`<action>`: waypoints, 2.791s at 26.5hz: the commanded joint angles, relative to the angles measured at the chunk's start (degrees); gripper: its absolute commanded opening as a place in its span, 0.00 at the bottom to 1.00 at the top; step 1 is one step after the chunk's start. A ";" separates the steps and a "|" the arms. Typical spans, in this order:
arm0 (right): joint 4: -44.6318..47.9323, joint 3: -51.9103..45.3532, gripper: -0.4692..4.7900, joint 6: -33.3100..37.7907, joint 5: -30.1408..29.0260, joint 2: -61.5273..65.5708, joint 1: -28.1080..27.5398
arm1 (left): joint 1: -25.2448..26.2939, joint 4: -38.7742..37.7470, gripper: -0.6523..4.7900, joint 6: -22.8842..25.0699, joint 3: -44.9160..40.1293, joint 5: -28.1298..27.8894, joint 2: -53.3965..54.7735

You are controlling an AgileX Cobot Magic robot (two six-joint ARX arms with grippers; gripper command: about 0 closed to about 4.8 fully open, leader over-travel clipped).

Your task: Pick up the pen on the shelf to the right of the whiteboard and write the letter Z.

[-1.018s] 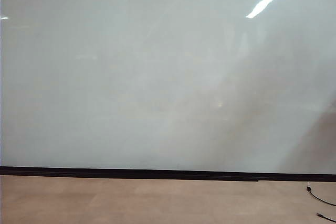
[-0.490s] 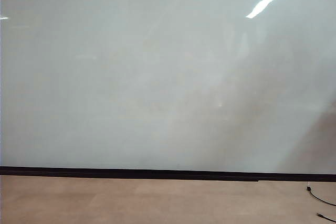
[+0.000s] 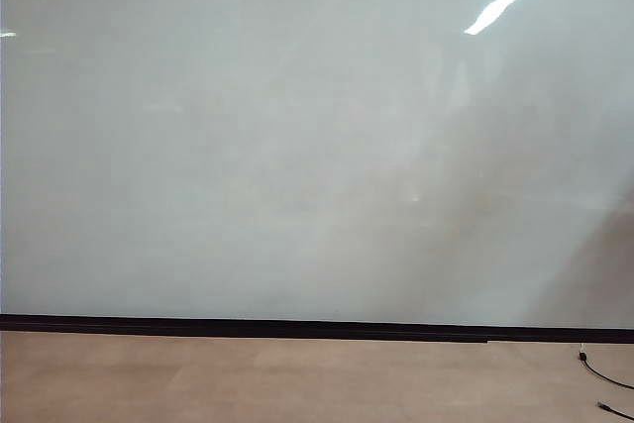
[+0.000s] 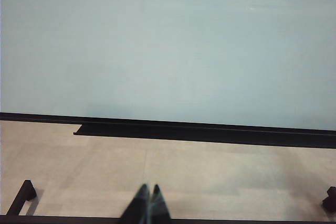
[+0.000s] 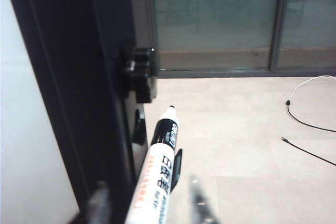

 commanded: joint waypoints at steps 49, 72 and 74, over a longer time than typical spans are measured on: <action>2.12 -31.91 0.08 -1.29 66.36 -30.82 42.01 | 0.00 0.28 0.11 0.26 0.13 0.13 0.02; -14.91 -11.10 0.08 -1.29 39.32 -30.80 71.30 | 0.00 0.28 0.11 0.26 0.13 0.00 0.02; -18.95 -7.74 0.08 -1.33 37.48 -30.77 71.08 | 0.00 0.31 0.11 0.26 0.13 0.00 0.02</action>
